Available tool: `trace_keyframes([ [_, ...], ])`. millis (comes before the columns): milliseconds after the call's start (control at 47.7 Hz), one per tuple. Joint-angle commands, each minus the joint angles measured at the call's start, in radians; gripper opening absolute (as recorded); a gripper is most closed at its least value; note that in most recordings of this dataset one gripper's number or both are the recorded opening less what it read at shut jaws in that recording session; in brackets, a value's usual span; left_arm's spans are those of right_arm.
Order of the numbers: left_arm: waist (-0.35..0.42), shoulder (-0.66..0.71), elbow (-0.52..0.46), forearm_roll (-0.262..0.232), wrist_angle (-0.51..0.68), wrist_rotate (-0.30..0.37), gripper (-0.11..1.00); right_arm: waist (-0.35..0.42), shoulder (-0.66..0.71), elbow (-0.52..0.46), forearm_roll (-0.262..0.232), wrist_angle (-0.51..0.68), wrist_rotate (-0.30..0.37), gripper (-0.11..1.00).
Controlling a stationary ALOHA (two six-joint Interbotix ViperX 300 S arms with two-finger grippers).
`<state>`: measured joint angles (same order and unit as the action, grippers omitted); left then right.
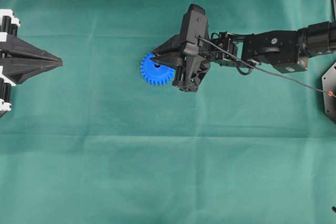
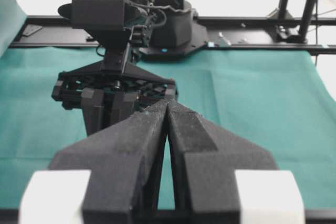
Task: Insert the shaft placed at a random location into the center hole of the medium gear at another random location.
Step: 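Align the shaft tip with the gear hole and lower it in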
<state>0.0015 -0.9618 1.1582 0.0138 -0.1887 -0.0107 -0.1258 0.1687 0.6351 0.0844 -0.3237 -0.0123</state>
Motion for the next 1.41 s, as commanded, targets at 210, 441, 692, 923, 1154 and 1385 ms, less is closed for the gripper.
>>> trace_keyframes([
  [210,0.000,0.006,-0.025,0.003,-0.005,-0.002,0.00,0.000,0.009,-0.021,0.008,-0.026,0.015,0.13],
  [441,-0.002,0.006,-0.025,0.003,-0.005,-0.002,0.00,0.000,0.006,-0.023,0.015,-0.028,0.015,0.13],
  [692,-0.002,0.006,-0.025,0.003,-0.005,-0.002,0.00,0.000,-0.055,-0.018,0.012,-0.021,0.012,0.13],
  [923,-0.002,0.008,-0.025,0.003,-0.005,-0.002,0.00,0.002,-0.063,-0.014,0.012,-0.017,0.011,0.13],
  [1154,-0.002,0.006,-0.025,0.003,-0.005,-0.002,0.00,0.015,-0.057,-0.011,0.012,-0.023,0.011,0.13],
  [1385,0.000,0.008,-0.025,0.003,-0.005,-0.002,0.00,0.015,-0.021,-0.015,0.012,-0.043,0.011,0.13],
])
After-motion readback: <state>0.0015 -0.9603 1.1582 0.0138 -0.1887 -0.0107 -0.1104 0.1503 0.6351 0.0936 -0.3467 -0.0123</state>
